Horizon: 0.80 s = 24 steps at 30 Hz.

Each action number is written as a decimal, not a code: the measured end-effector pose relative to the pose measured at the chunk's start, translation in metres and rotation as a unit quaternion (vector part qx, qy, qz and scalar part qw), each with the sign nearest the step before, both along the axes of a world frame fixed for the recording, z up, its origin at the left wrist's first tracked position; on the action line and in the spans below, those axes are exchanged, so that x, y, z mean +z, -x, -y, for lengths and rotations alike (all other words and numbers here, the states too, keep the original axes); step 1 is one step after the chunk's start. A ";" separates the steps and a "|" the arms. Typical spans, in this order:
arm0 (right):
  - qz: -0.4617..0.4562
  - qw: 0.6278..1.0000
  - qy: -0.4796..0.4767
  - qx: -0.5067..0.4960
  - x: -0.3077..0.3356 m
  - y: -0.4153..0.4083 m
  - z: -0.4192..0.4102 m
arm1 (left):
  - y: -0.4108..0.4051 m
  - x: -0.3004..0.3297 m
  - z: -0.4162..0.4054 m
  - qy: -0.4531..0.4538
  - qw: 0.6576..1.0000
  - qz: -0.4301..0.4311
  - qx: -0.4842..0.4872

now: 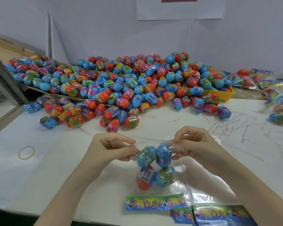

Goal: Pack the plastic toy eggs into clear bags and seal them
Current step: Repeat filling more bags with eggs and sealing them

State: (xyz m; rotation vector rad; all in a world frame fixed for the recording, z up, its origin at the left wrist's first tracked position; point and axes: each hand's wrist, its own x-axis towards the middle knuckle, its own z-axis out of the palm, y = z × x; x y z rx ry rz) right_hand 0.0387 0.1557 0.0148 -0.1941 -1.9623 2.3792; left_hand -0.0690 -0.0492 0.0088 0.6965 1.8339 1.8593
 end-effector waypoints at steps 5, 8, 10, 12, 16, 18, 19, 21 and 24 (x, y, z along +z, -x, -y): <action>-0.024 0.998 -0.042 0.029 -0.001 0.001 -0.002 | 0.011 -0.002 0.003 0.021 0.999 0.001 -0.048; -0.029 0.996 -0.061 0.052 0.001 0.001 -0.001 | 0.014 -0.003 0.006 0.028 0.995 0.010 -0.090; -0.027 0.995 -0.076 0.051 -0.001 0.000 0.000 | 0.015 -0.005 0.006 0.032 0.993 0.021 -0.107; -0.035 0.995 -0.086 0.044 -0.003 0.000 0.002 | 0.017 -0.007 0.006 0.040 0.992 0.031 -0.114; -0.060 0.992 -0.108 0.022 -0.004 -0.001 0.004 | 0.020 -0.009 0.003 0.023 0.990 0.088 -0.105; -0.064 0.991 -0.117 0.012 -0.004 -0.001 0.004 | 0.020 -0.010 0.003 0.016 0.991 0.092 -0.098; -0.065 0.991 -0.120 0.007 -0.004 -0.001 0.005 | 0.020 -0.011 0.003 0.015 0.991 0.090 -0.095; -0.069 0.989 -0.128 -0.004 -0.005 -0.002 0.006 | 0.018 -0.011 0.003 0.018 0.993 0.081 -0.087; -0.070 0.986 -0.148 -0.015 -0.006 -0.002 0.006 | 0.016 -0.011 0.001 0.052 0.996 0.034 -0.071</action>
